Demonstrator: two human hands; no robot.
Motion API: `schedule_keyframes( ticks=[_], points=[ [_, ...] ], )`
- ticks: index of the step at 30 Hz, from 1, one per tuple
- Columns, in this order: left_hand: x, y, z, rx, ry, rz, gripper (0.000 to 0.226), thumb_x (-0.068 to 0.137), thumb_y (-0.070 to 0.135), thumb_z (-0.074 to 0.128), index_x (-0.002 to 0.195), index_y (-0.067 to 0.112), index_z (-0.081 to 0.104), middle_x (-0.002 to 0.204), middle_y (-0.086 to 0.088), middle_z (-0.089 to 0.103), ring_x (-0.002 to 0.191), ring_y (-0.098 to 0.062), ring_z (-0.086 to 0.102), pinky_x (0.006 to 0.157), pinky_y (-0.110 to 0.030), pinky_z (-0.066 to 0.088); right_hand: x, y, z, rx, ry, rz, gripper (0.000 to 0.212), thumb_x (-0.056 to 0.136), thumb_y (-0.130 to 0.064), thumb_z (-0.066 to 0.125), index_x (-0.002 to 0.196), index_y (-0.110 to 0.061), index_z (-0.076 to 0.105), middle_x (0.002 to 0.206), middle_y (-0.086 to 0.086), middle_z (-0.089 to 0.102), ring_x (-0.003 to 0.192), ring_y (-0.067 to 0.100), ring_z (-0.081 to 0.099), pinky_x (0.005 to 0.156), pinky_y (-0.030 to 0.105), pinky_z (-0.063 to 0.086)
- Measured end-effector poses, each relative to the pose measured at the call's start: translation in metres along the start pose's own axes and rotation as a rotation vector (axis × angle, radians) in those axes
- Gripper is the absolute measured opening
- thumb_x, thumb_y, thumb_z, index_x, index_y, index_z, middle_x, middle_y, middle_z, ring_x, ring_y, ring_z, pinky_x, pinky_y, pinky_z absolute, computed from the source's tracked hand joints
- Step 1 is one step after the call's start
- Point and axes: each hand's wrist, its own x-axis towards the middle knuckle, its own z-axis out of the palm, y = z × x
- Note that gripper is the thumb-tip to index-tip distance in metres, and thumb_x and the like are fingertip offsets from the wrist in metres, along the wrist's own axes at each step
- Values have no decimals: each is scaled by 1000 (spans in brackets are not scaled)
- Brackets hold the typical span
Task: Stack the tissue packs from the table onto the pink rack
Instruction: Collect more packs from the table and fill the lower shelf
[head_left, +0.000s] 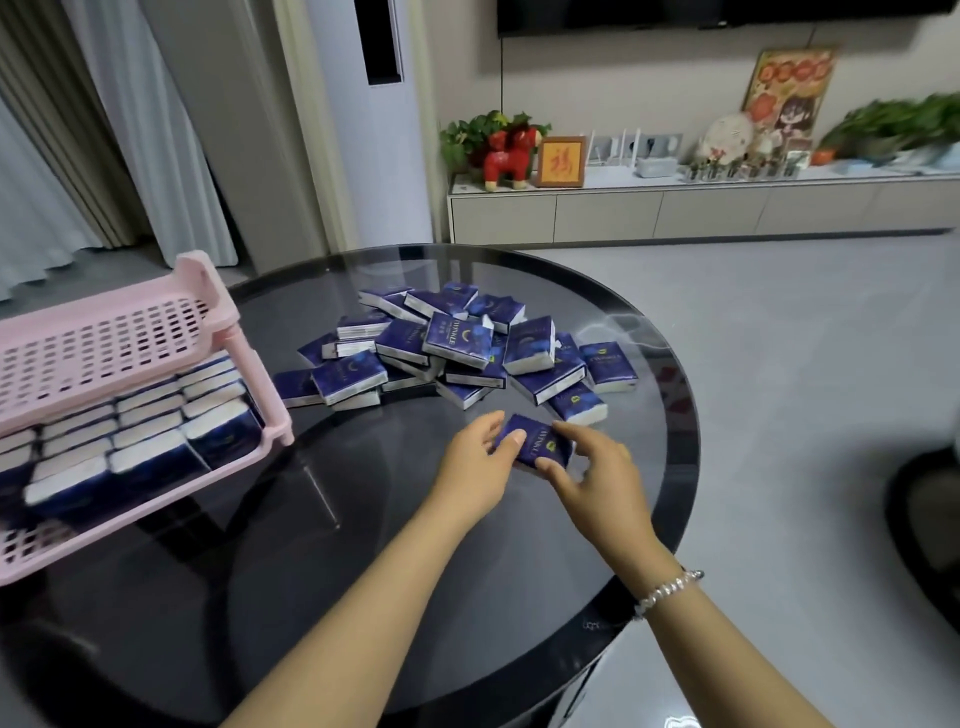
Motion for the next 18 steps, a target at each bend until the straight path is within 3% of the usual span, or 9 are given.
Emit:
schedule_keyframes(
  ticks=[3, 5, 7, 9, 12, 15, 18],
  points=[
    [-3, -5, -9, -69, 64, -23, 36, 90, 18, 62, 125, 10, 55, 115, 1, 64, 93, -6, 60, 67, -8, 48, 1, -2, -1, 147, -54, -25, 50, 83, -21, 69, 130, -23, 52, 119, -3, 61, 91, 8, 58, 76, 12, 44],
    [-5, -10, -17, -157, 76, -41, 31, 88, 16, 65, 118, 10, 60, 105, 1, 69, 81, -3, 62, 56, -7, 45, 3, -4, -1, 169, -96, -55, 50, 81, -23, 71, 128, -26, 54, 111, -6, 61, 79, 4, 57, 66, 5, 44],
    [-7, -15, -22, -227, 115, -56, 26, 88, 17, 65, 113, 12, 62, 95, 3, 70, 75, -5, 61, 54, -13, 44, 10, -7, 0, 200, -54, -78, 46, 80, -27, 72, 123, -26, 58, 106, -9, 60, 86, 5, 59, 71, 8, 45],
    [-7, -21, -26, -326, 181, -61, 28, 88, 16, 65, 115, 10, 59, 98, -1, 69, 77, -10, 62, 53, -18, 47, 22, -9, 0, 166, 79, -85, 44, 80, -29, 72, 122, -22, 59, 106, -9, 57, 102, 12, 54, 84, 20, 45],
    [-6, -26, -28, -488, 267, -81, 30, 88, 13, 65, 115, 6, 52, 109, -11, 65, 77, -18, 63, 51, -16, 52, 46, -11, 3, 17, 226, -58, 56, 78, -37, 72, 128, -22, 52, 123, 1, 50, 118, 19, 40, 101, 31, 35],
    [-5, -27, -29, -601, 291, -87, 30, 88, 9, 63, 113, 3, 47, 111, -14, 61, 76, -17, 64, 59, -20, 58, 71, -18, 6, -71, 200, -5, 67, 78, -49, 67, 137, -30, 43, 144, 6, 33, 132, 27, 26, 110, 42, 22],
    [-4, -27, -30, -641, 281, -83, 32, 88, 9, 63, 115, 2, 46, 113, -14, 62, 82, -18, 65, 61, -20, 58, 96, -24, 10, -126, 119, 53, 56, 87, -56, 50, 139, -39, 38, 152, 8, 24, 137, 34, 21, 111, 47, 18]
  ],
)
